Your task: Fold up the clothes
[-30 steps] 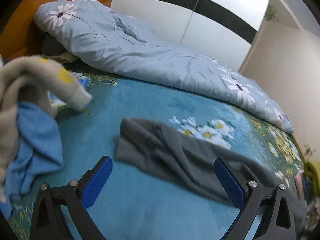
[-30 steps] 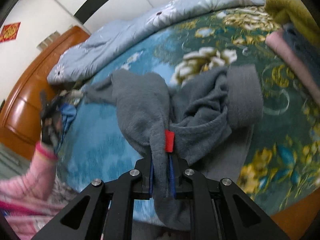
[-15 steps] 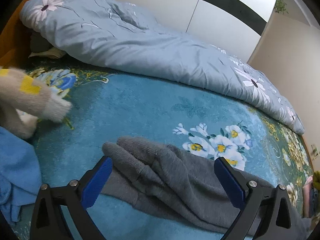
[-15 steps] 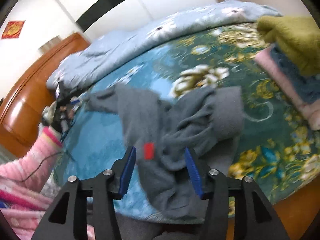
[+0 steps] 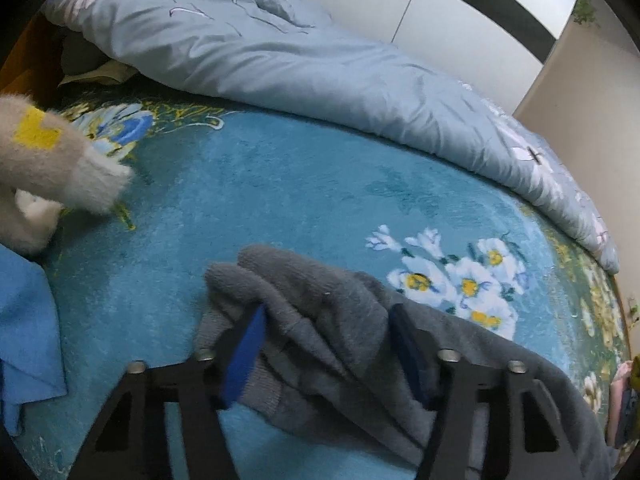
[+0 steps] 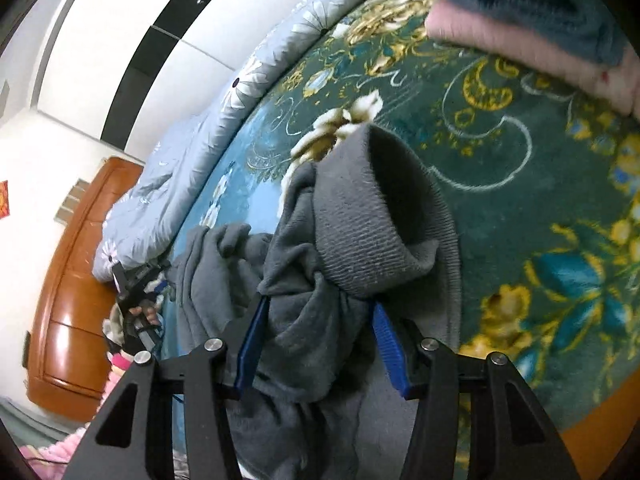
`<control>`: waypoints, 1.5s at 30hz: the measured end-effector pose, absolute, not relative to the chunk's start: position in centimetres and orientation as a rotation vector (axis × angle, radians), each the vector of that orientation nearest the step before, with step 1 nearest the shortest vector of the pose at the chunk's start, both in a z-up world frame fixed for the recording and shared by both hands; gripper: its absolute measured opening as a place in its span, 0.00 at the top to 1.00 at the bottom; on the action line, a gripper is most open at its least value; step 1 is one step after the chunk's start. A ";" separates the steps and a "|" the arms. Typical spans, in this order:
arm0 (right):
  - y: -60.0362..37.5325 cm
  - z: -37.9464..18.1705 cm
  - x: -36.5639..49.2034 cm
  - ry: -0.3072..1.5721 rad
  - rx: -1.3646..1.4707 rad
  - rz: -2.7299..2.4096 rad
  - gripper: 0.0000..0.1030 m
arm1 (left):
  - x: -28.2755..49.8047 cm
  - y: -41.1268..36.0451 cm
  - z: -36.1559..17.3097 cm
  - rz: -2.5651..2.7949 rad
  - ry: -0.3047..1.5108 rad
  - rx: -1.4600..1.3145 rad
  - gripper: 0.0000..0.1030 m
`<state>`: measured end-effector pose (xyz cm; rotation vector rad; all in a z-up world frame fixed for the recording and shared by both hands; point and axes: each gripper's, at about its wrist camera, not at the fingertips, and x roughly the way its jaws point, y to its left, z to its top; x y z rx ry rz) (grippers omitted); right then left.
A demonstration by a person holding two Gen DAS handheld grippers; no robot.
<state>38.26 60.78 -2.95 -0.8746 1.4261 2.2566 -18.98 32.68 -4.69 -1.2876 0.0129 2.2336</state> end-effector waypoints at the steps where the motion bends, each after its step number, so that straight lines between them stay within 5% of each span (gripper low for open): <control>1: 60.9 -3.2 38.1 1.440 -0.872 2.250 0.48 | -19.0 32.7 -4.7 2.240 0.026 -1.286 0.51; 4: 60.9 -3.6 37.6 1.446 -0.872 2.232 0.50 | -19.0 32.8 -4.9 2.248 0.042 -1.290 0.66; 6: 61.0 -3.3 37.5 1.440 -0.858 2.232 0.72 | -19.1 32.5 -4.7 2.241 0.003 -1.288 0.71; 9: 61.6 -2.0 37.2 1.417 -0.829 2.243 0.79 | -19.3 32.4 -3.9 2.225 -0.049 -1.280 0.77; 22: 65.9 13.9 33.1 1.089 -0.400 2.547 0.84 | -16.6 29.0 12.6 2.207 -0.227 -0.759 0.79; 33: 64.3 -4.4 37.4 1.362 -0.782 2.212 0.84 | -14.4 19.3 -4.7 2.204 -0.158 -1.251 0.79; 42: 63.7 -6.5 37.8 1.379 -0.808 2.181 0.83 | -11.3 15.8 -4.3 2.241 -0.156 -1.263 0.69; 44: 63.5 -6.3 37.7 1.374 -0.817 2.184 0.81 | -11.3 15.7 -3.3 2.263 -0.125 -1.211 0.62; 45: 63.4 -6.1 37.6 1.369 -0.825 2.185 0.81 | -11.7 16.1 -2.8 2.270 -0.110 -1.193 0.49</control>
